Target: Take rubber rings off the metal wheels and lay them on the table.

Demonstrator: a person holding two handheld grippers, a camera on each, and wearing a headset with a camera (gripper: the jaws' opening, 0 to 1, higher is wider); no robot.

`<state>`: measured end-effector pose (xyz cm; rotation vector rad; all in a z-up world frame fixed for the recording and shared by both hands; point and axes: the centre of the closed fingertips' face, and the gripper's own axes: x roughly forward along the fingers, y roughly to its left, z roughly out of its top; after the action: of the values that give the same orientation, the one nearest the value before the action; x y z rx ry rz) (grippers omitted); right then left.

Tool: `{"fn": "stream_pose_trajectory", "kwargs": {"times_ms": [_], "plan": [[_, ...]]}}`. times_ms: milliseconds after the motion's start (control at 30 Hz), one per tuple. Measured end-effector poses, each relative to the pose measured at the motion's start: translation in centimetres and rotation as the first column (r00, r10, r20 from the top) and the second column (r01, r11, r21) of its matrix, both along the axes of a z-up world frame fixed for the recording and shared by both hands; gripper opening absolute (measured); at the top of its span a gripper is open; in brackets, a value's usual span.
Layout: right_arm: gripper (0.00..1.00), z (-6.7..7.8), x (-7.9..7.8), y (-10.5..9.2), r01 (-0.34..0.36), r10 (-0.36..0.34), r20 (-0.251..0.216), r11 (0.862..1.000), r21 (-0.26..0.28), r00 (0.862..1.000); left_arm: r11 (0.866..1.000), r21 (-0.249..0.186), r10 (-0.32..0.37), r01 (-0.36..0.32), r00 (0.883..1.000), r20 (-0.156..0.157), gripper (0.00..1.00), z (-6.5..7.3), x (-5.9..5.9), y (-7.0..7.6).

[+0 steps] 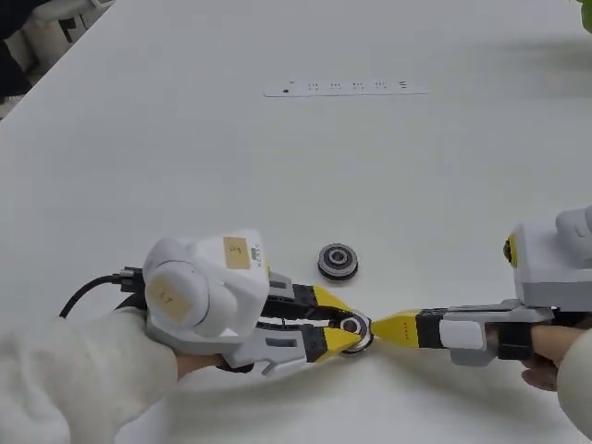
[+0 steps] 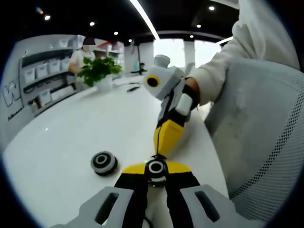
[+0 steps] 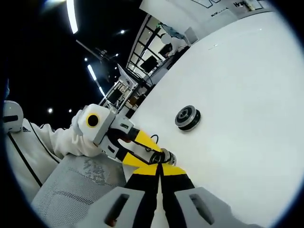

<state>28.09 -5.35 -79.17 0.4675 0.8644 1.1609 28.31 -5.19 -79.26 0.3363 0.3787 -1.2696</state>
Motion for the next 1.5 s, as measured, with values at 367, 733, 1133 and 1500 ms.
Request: {"fn": "stream_pose_trajectory", "kwargs": {"times_ms": [367, 733, 1133, 1500], "plan": [[0.0, 0.24, -0.11, 0.17, -0.007, 0.007, 0.002, 1.0, 0.013, 1.0, 1.0, 0.0, -0.002, 0.002, 1.0, 0.001, 0.13, 0.01, -0.01, -0.03], [0.0, 0.51, -0.2, 0.38, -0.016, 0.016, 0.008, 0.999, 0.029, 1.0, 1.0, 0.001, -0.005, 0.005, 1.0, 0.002, 0.13, 0.03, -0.03, -0.06], [0.0, 0.58, -0.21, 0.46, -0.029, 0.029, 0.027, 0.999, 0.021, 0.999, 1.0, 0.002, -0.005, 0.005, 1.0, 0.003, 0.13, 0.06, -0.04, -0.08], [0.0, 0.87, -0.29, 0.72, -0.039, 0.038, 0.034, 0.999, 0.035, 0.999, 1.0, 0.002, -0.005, 0.005, 1.0, 0.004, 0.14, -0.05, 0.07, -0.03]]}}
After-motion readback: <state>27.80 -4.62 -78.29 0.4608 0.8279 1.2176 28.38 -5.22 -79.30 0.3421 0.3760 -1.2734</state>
